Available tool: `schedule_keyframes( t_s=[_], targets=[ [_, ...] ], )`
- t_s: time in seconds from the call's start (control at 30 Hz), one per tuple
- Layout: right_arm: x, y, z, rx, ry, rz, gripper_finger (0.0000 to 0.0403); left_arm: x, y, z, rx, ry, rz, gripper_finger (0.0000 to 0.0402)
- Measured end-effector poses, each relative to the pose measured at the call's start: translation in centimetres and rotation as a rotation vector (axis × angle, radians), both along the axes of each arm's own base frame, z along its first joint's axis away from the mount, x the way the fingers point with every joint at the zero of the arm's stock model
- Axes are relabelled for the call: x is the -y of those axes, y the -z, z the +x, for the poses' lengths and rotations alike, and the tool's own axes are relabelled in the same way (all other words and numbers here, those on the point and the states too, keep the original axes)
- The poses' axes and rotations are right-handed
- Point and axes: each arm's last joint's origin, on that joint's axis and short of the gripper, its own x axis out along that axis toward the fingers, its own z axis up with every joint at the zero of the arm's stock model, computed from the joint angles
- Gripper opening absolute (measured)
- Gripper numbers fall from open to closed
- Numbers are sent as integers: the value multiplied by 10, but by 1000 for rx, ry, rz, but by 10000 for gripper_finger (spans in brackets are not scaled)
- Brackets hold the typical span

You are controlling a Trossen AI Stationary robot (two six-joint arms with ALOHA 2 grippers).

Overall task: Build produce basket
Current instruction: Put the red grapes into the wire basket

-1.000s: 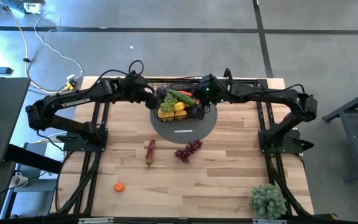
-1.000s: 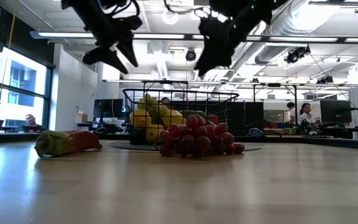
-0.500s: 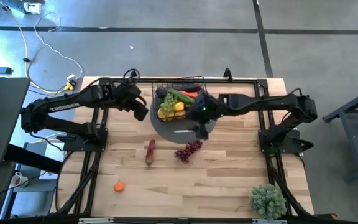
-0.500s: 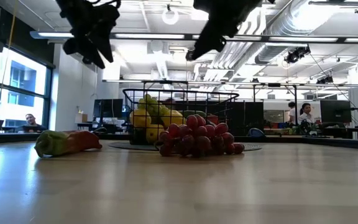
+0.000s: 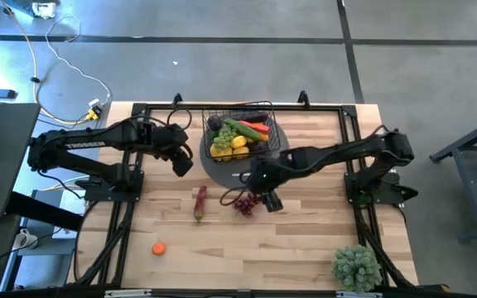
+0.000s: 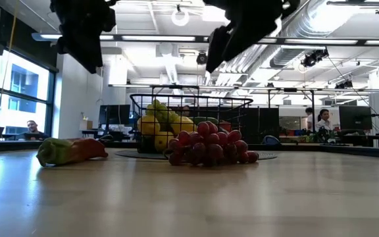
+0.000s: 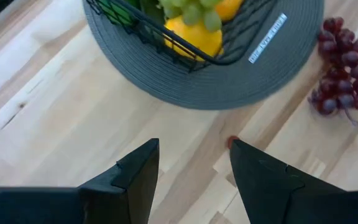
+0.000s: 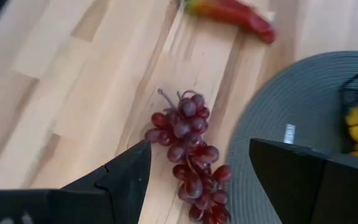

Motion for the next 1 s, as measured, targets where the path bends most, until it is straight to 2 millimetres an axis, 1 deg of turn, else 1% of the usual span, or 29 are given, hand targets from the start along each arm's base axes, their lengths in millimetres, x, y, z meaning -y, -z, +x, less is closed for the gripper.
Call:
schedule_keyframes(
  t_s=[0.17,0.27,0.37,0.67,0.9,1.0],
  targets=[
    [-4,25,12,-55,-34,-24,255,6,0,2,-2,30,5,188],
    [-4,39,19,-73,-37,-28,255,7,0,2,-1,17,11,188],
    [-4,49,25,-73,-58,-51,255,6,0,2,-3,12,20,188],
    [-6,83,34,-154,-81,-36,255,6,0,1,-10,9,24,188],
    [-6,103,38,-209,-67,-40,254,7,0,1,-10,11,21,188],
    [-6,107,38,-231,-29,-21,244,6,0,1,-11,11,21,188]
  ],
)
